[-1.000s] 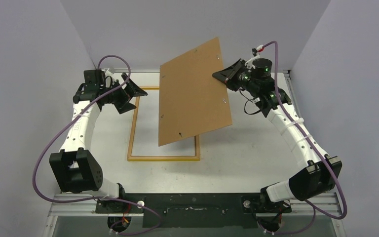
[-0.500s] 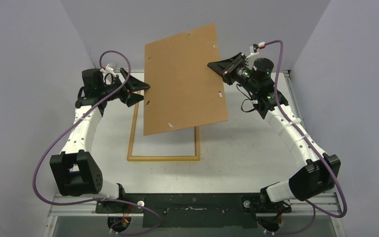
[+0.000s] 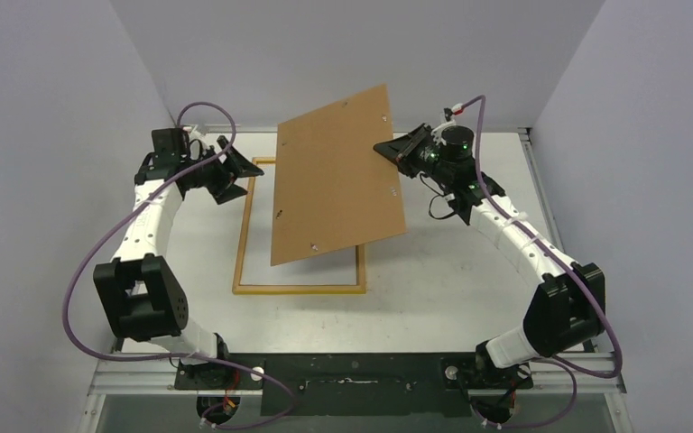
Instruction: Put the photo into the frame
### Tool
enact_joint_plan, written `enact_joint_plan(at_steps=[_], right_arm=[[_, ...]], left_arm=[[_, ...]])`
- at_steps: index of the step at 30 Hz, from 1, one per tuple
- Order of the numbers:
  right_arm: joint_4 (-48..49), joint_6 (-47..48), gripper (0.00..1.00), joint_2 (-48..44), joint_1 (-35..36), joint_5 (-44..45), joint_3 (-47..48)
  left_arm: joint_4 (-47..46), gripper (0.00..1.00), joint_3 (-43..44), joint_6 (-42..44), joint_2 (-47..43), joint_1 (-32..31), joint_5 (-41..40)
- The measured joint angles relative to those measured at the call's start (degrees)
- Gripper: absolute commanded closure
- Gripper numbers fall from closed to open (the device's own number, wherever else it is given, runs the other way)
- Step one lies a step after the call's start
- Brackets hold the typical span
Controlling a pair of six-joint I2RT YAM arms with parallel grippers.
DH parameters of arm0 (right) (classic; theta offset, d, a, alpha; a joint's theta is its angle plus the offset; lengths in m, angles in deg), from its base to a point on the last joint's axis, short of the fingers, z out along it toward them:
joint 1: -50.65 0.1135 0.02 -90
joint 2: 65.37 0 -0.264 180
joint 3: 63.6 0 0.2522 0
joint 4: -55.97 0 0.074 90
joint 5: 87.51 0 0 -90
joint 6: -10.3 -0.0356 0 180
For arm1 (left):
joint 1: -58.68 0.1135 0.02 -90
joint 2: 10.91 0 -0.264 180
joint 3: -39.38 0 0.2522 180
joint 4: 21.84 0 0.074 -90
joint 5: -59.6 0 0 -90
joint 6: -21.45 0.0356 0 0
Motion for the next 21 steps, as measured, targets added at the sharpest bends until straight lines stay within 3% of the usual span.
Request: enact_joint_plan(at_steps=[5, 9, 21], right_arm=[[1.0, 3.0, 1.0, 3.1, 1.4, 2.5, -2.5], [2.9, 4.4, 1.0, 6.6, 3.9, 3.9, -3.4], [9.2, 5.0, 1.0, 13.0, 6.8, 6.0, -3.8]], left_arm=[[7.8, 0.25, 0.7, 8.7, 3.8, 0.6, -13.9], [8.1, 0.31, -0.9, 11.0, 8.2, 1.7, -21.9], [2.2, 0.53, -5.6, 11.4, 16.9, 2.8, -25.6]])
